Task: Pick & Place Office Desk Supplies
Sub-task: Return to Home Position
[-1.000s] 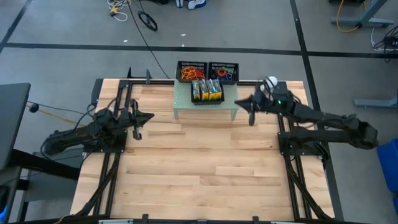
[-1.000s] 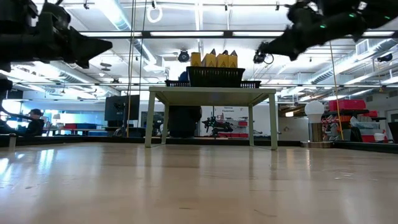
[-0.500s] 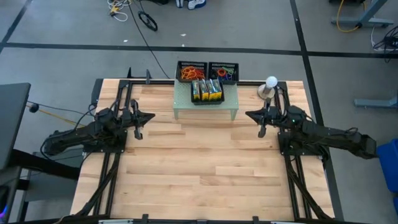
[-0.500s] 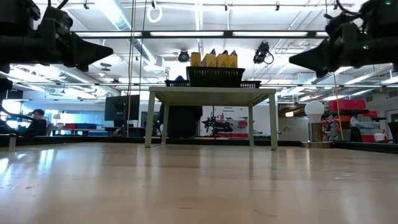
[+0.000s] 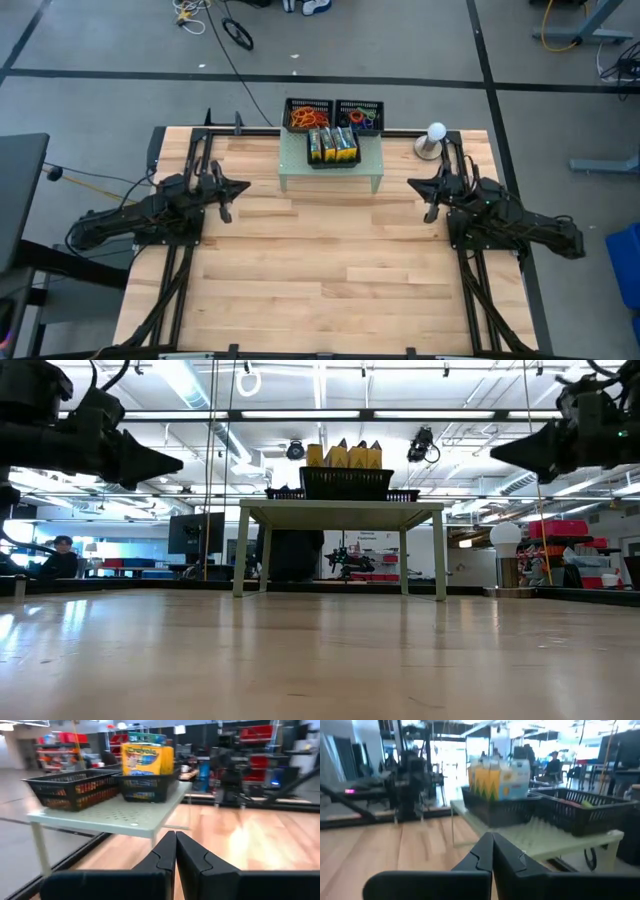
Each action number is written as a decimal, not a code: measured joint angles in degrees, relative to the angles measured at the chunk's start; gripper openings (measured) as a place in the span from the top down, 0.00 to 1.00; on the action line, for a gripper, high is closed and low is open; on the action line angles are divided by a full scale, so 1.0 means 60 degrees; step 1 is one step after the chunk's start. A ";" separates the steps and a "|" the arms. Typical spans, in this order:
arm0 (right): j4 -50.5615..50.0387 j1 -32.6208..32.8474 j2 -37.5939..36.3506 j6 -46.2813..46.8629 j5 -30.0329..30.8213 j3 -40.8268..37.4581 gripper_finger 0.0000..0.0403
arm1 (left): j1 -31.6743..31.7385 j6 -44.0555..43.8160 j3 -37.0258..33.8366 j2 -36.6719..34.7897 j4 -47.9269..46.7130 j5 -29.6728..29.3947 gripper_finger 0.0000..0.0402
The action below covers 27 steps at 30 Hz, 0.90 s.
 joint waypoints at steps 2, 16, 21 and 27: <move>0.0320 0.0000 0.0150 -0.0016 -0.0029 -0.0097 0.98 | 0.0033 -0.0064 0.0000 0.0003 -0.0028 0.0449 0.95; 0.0671 0.0000 0.0667 0.0807 0.1767 -0.0737 0.97 | 0.0014 -0.1014 0.0003 0.0324 -0.0073 0.0790 0.95; 0.0679 0.0000 0.0660 0.0807 0.1767 -0.0737 0.97 | 0.0014 -0.0978 0.0000 0.0335 -0.0057 0.0795 0.95; 0.0678 0.0000 0.0660 0.0807 0.1767 -0.0737 0.97 | 0.0014 -0.0968 -0.0004 0.0342 -0.0050 0.0787 0.95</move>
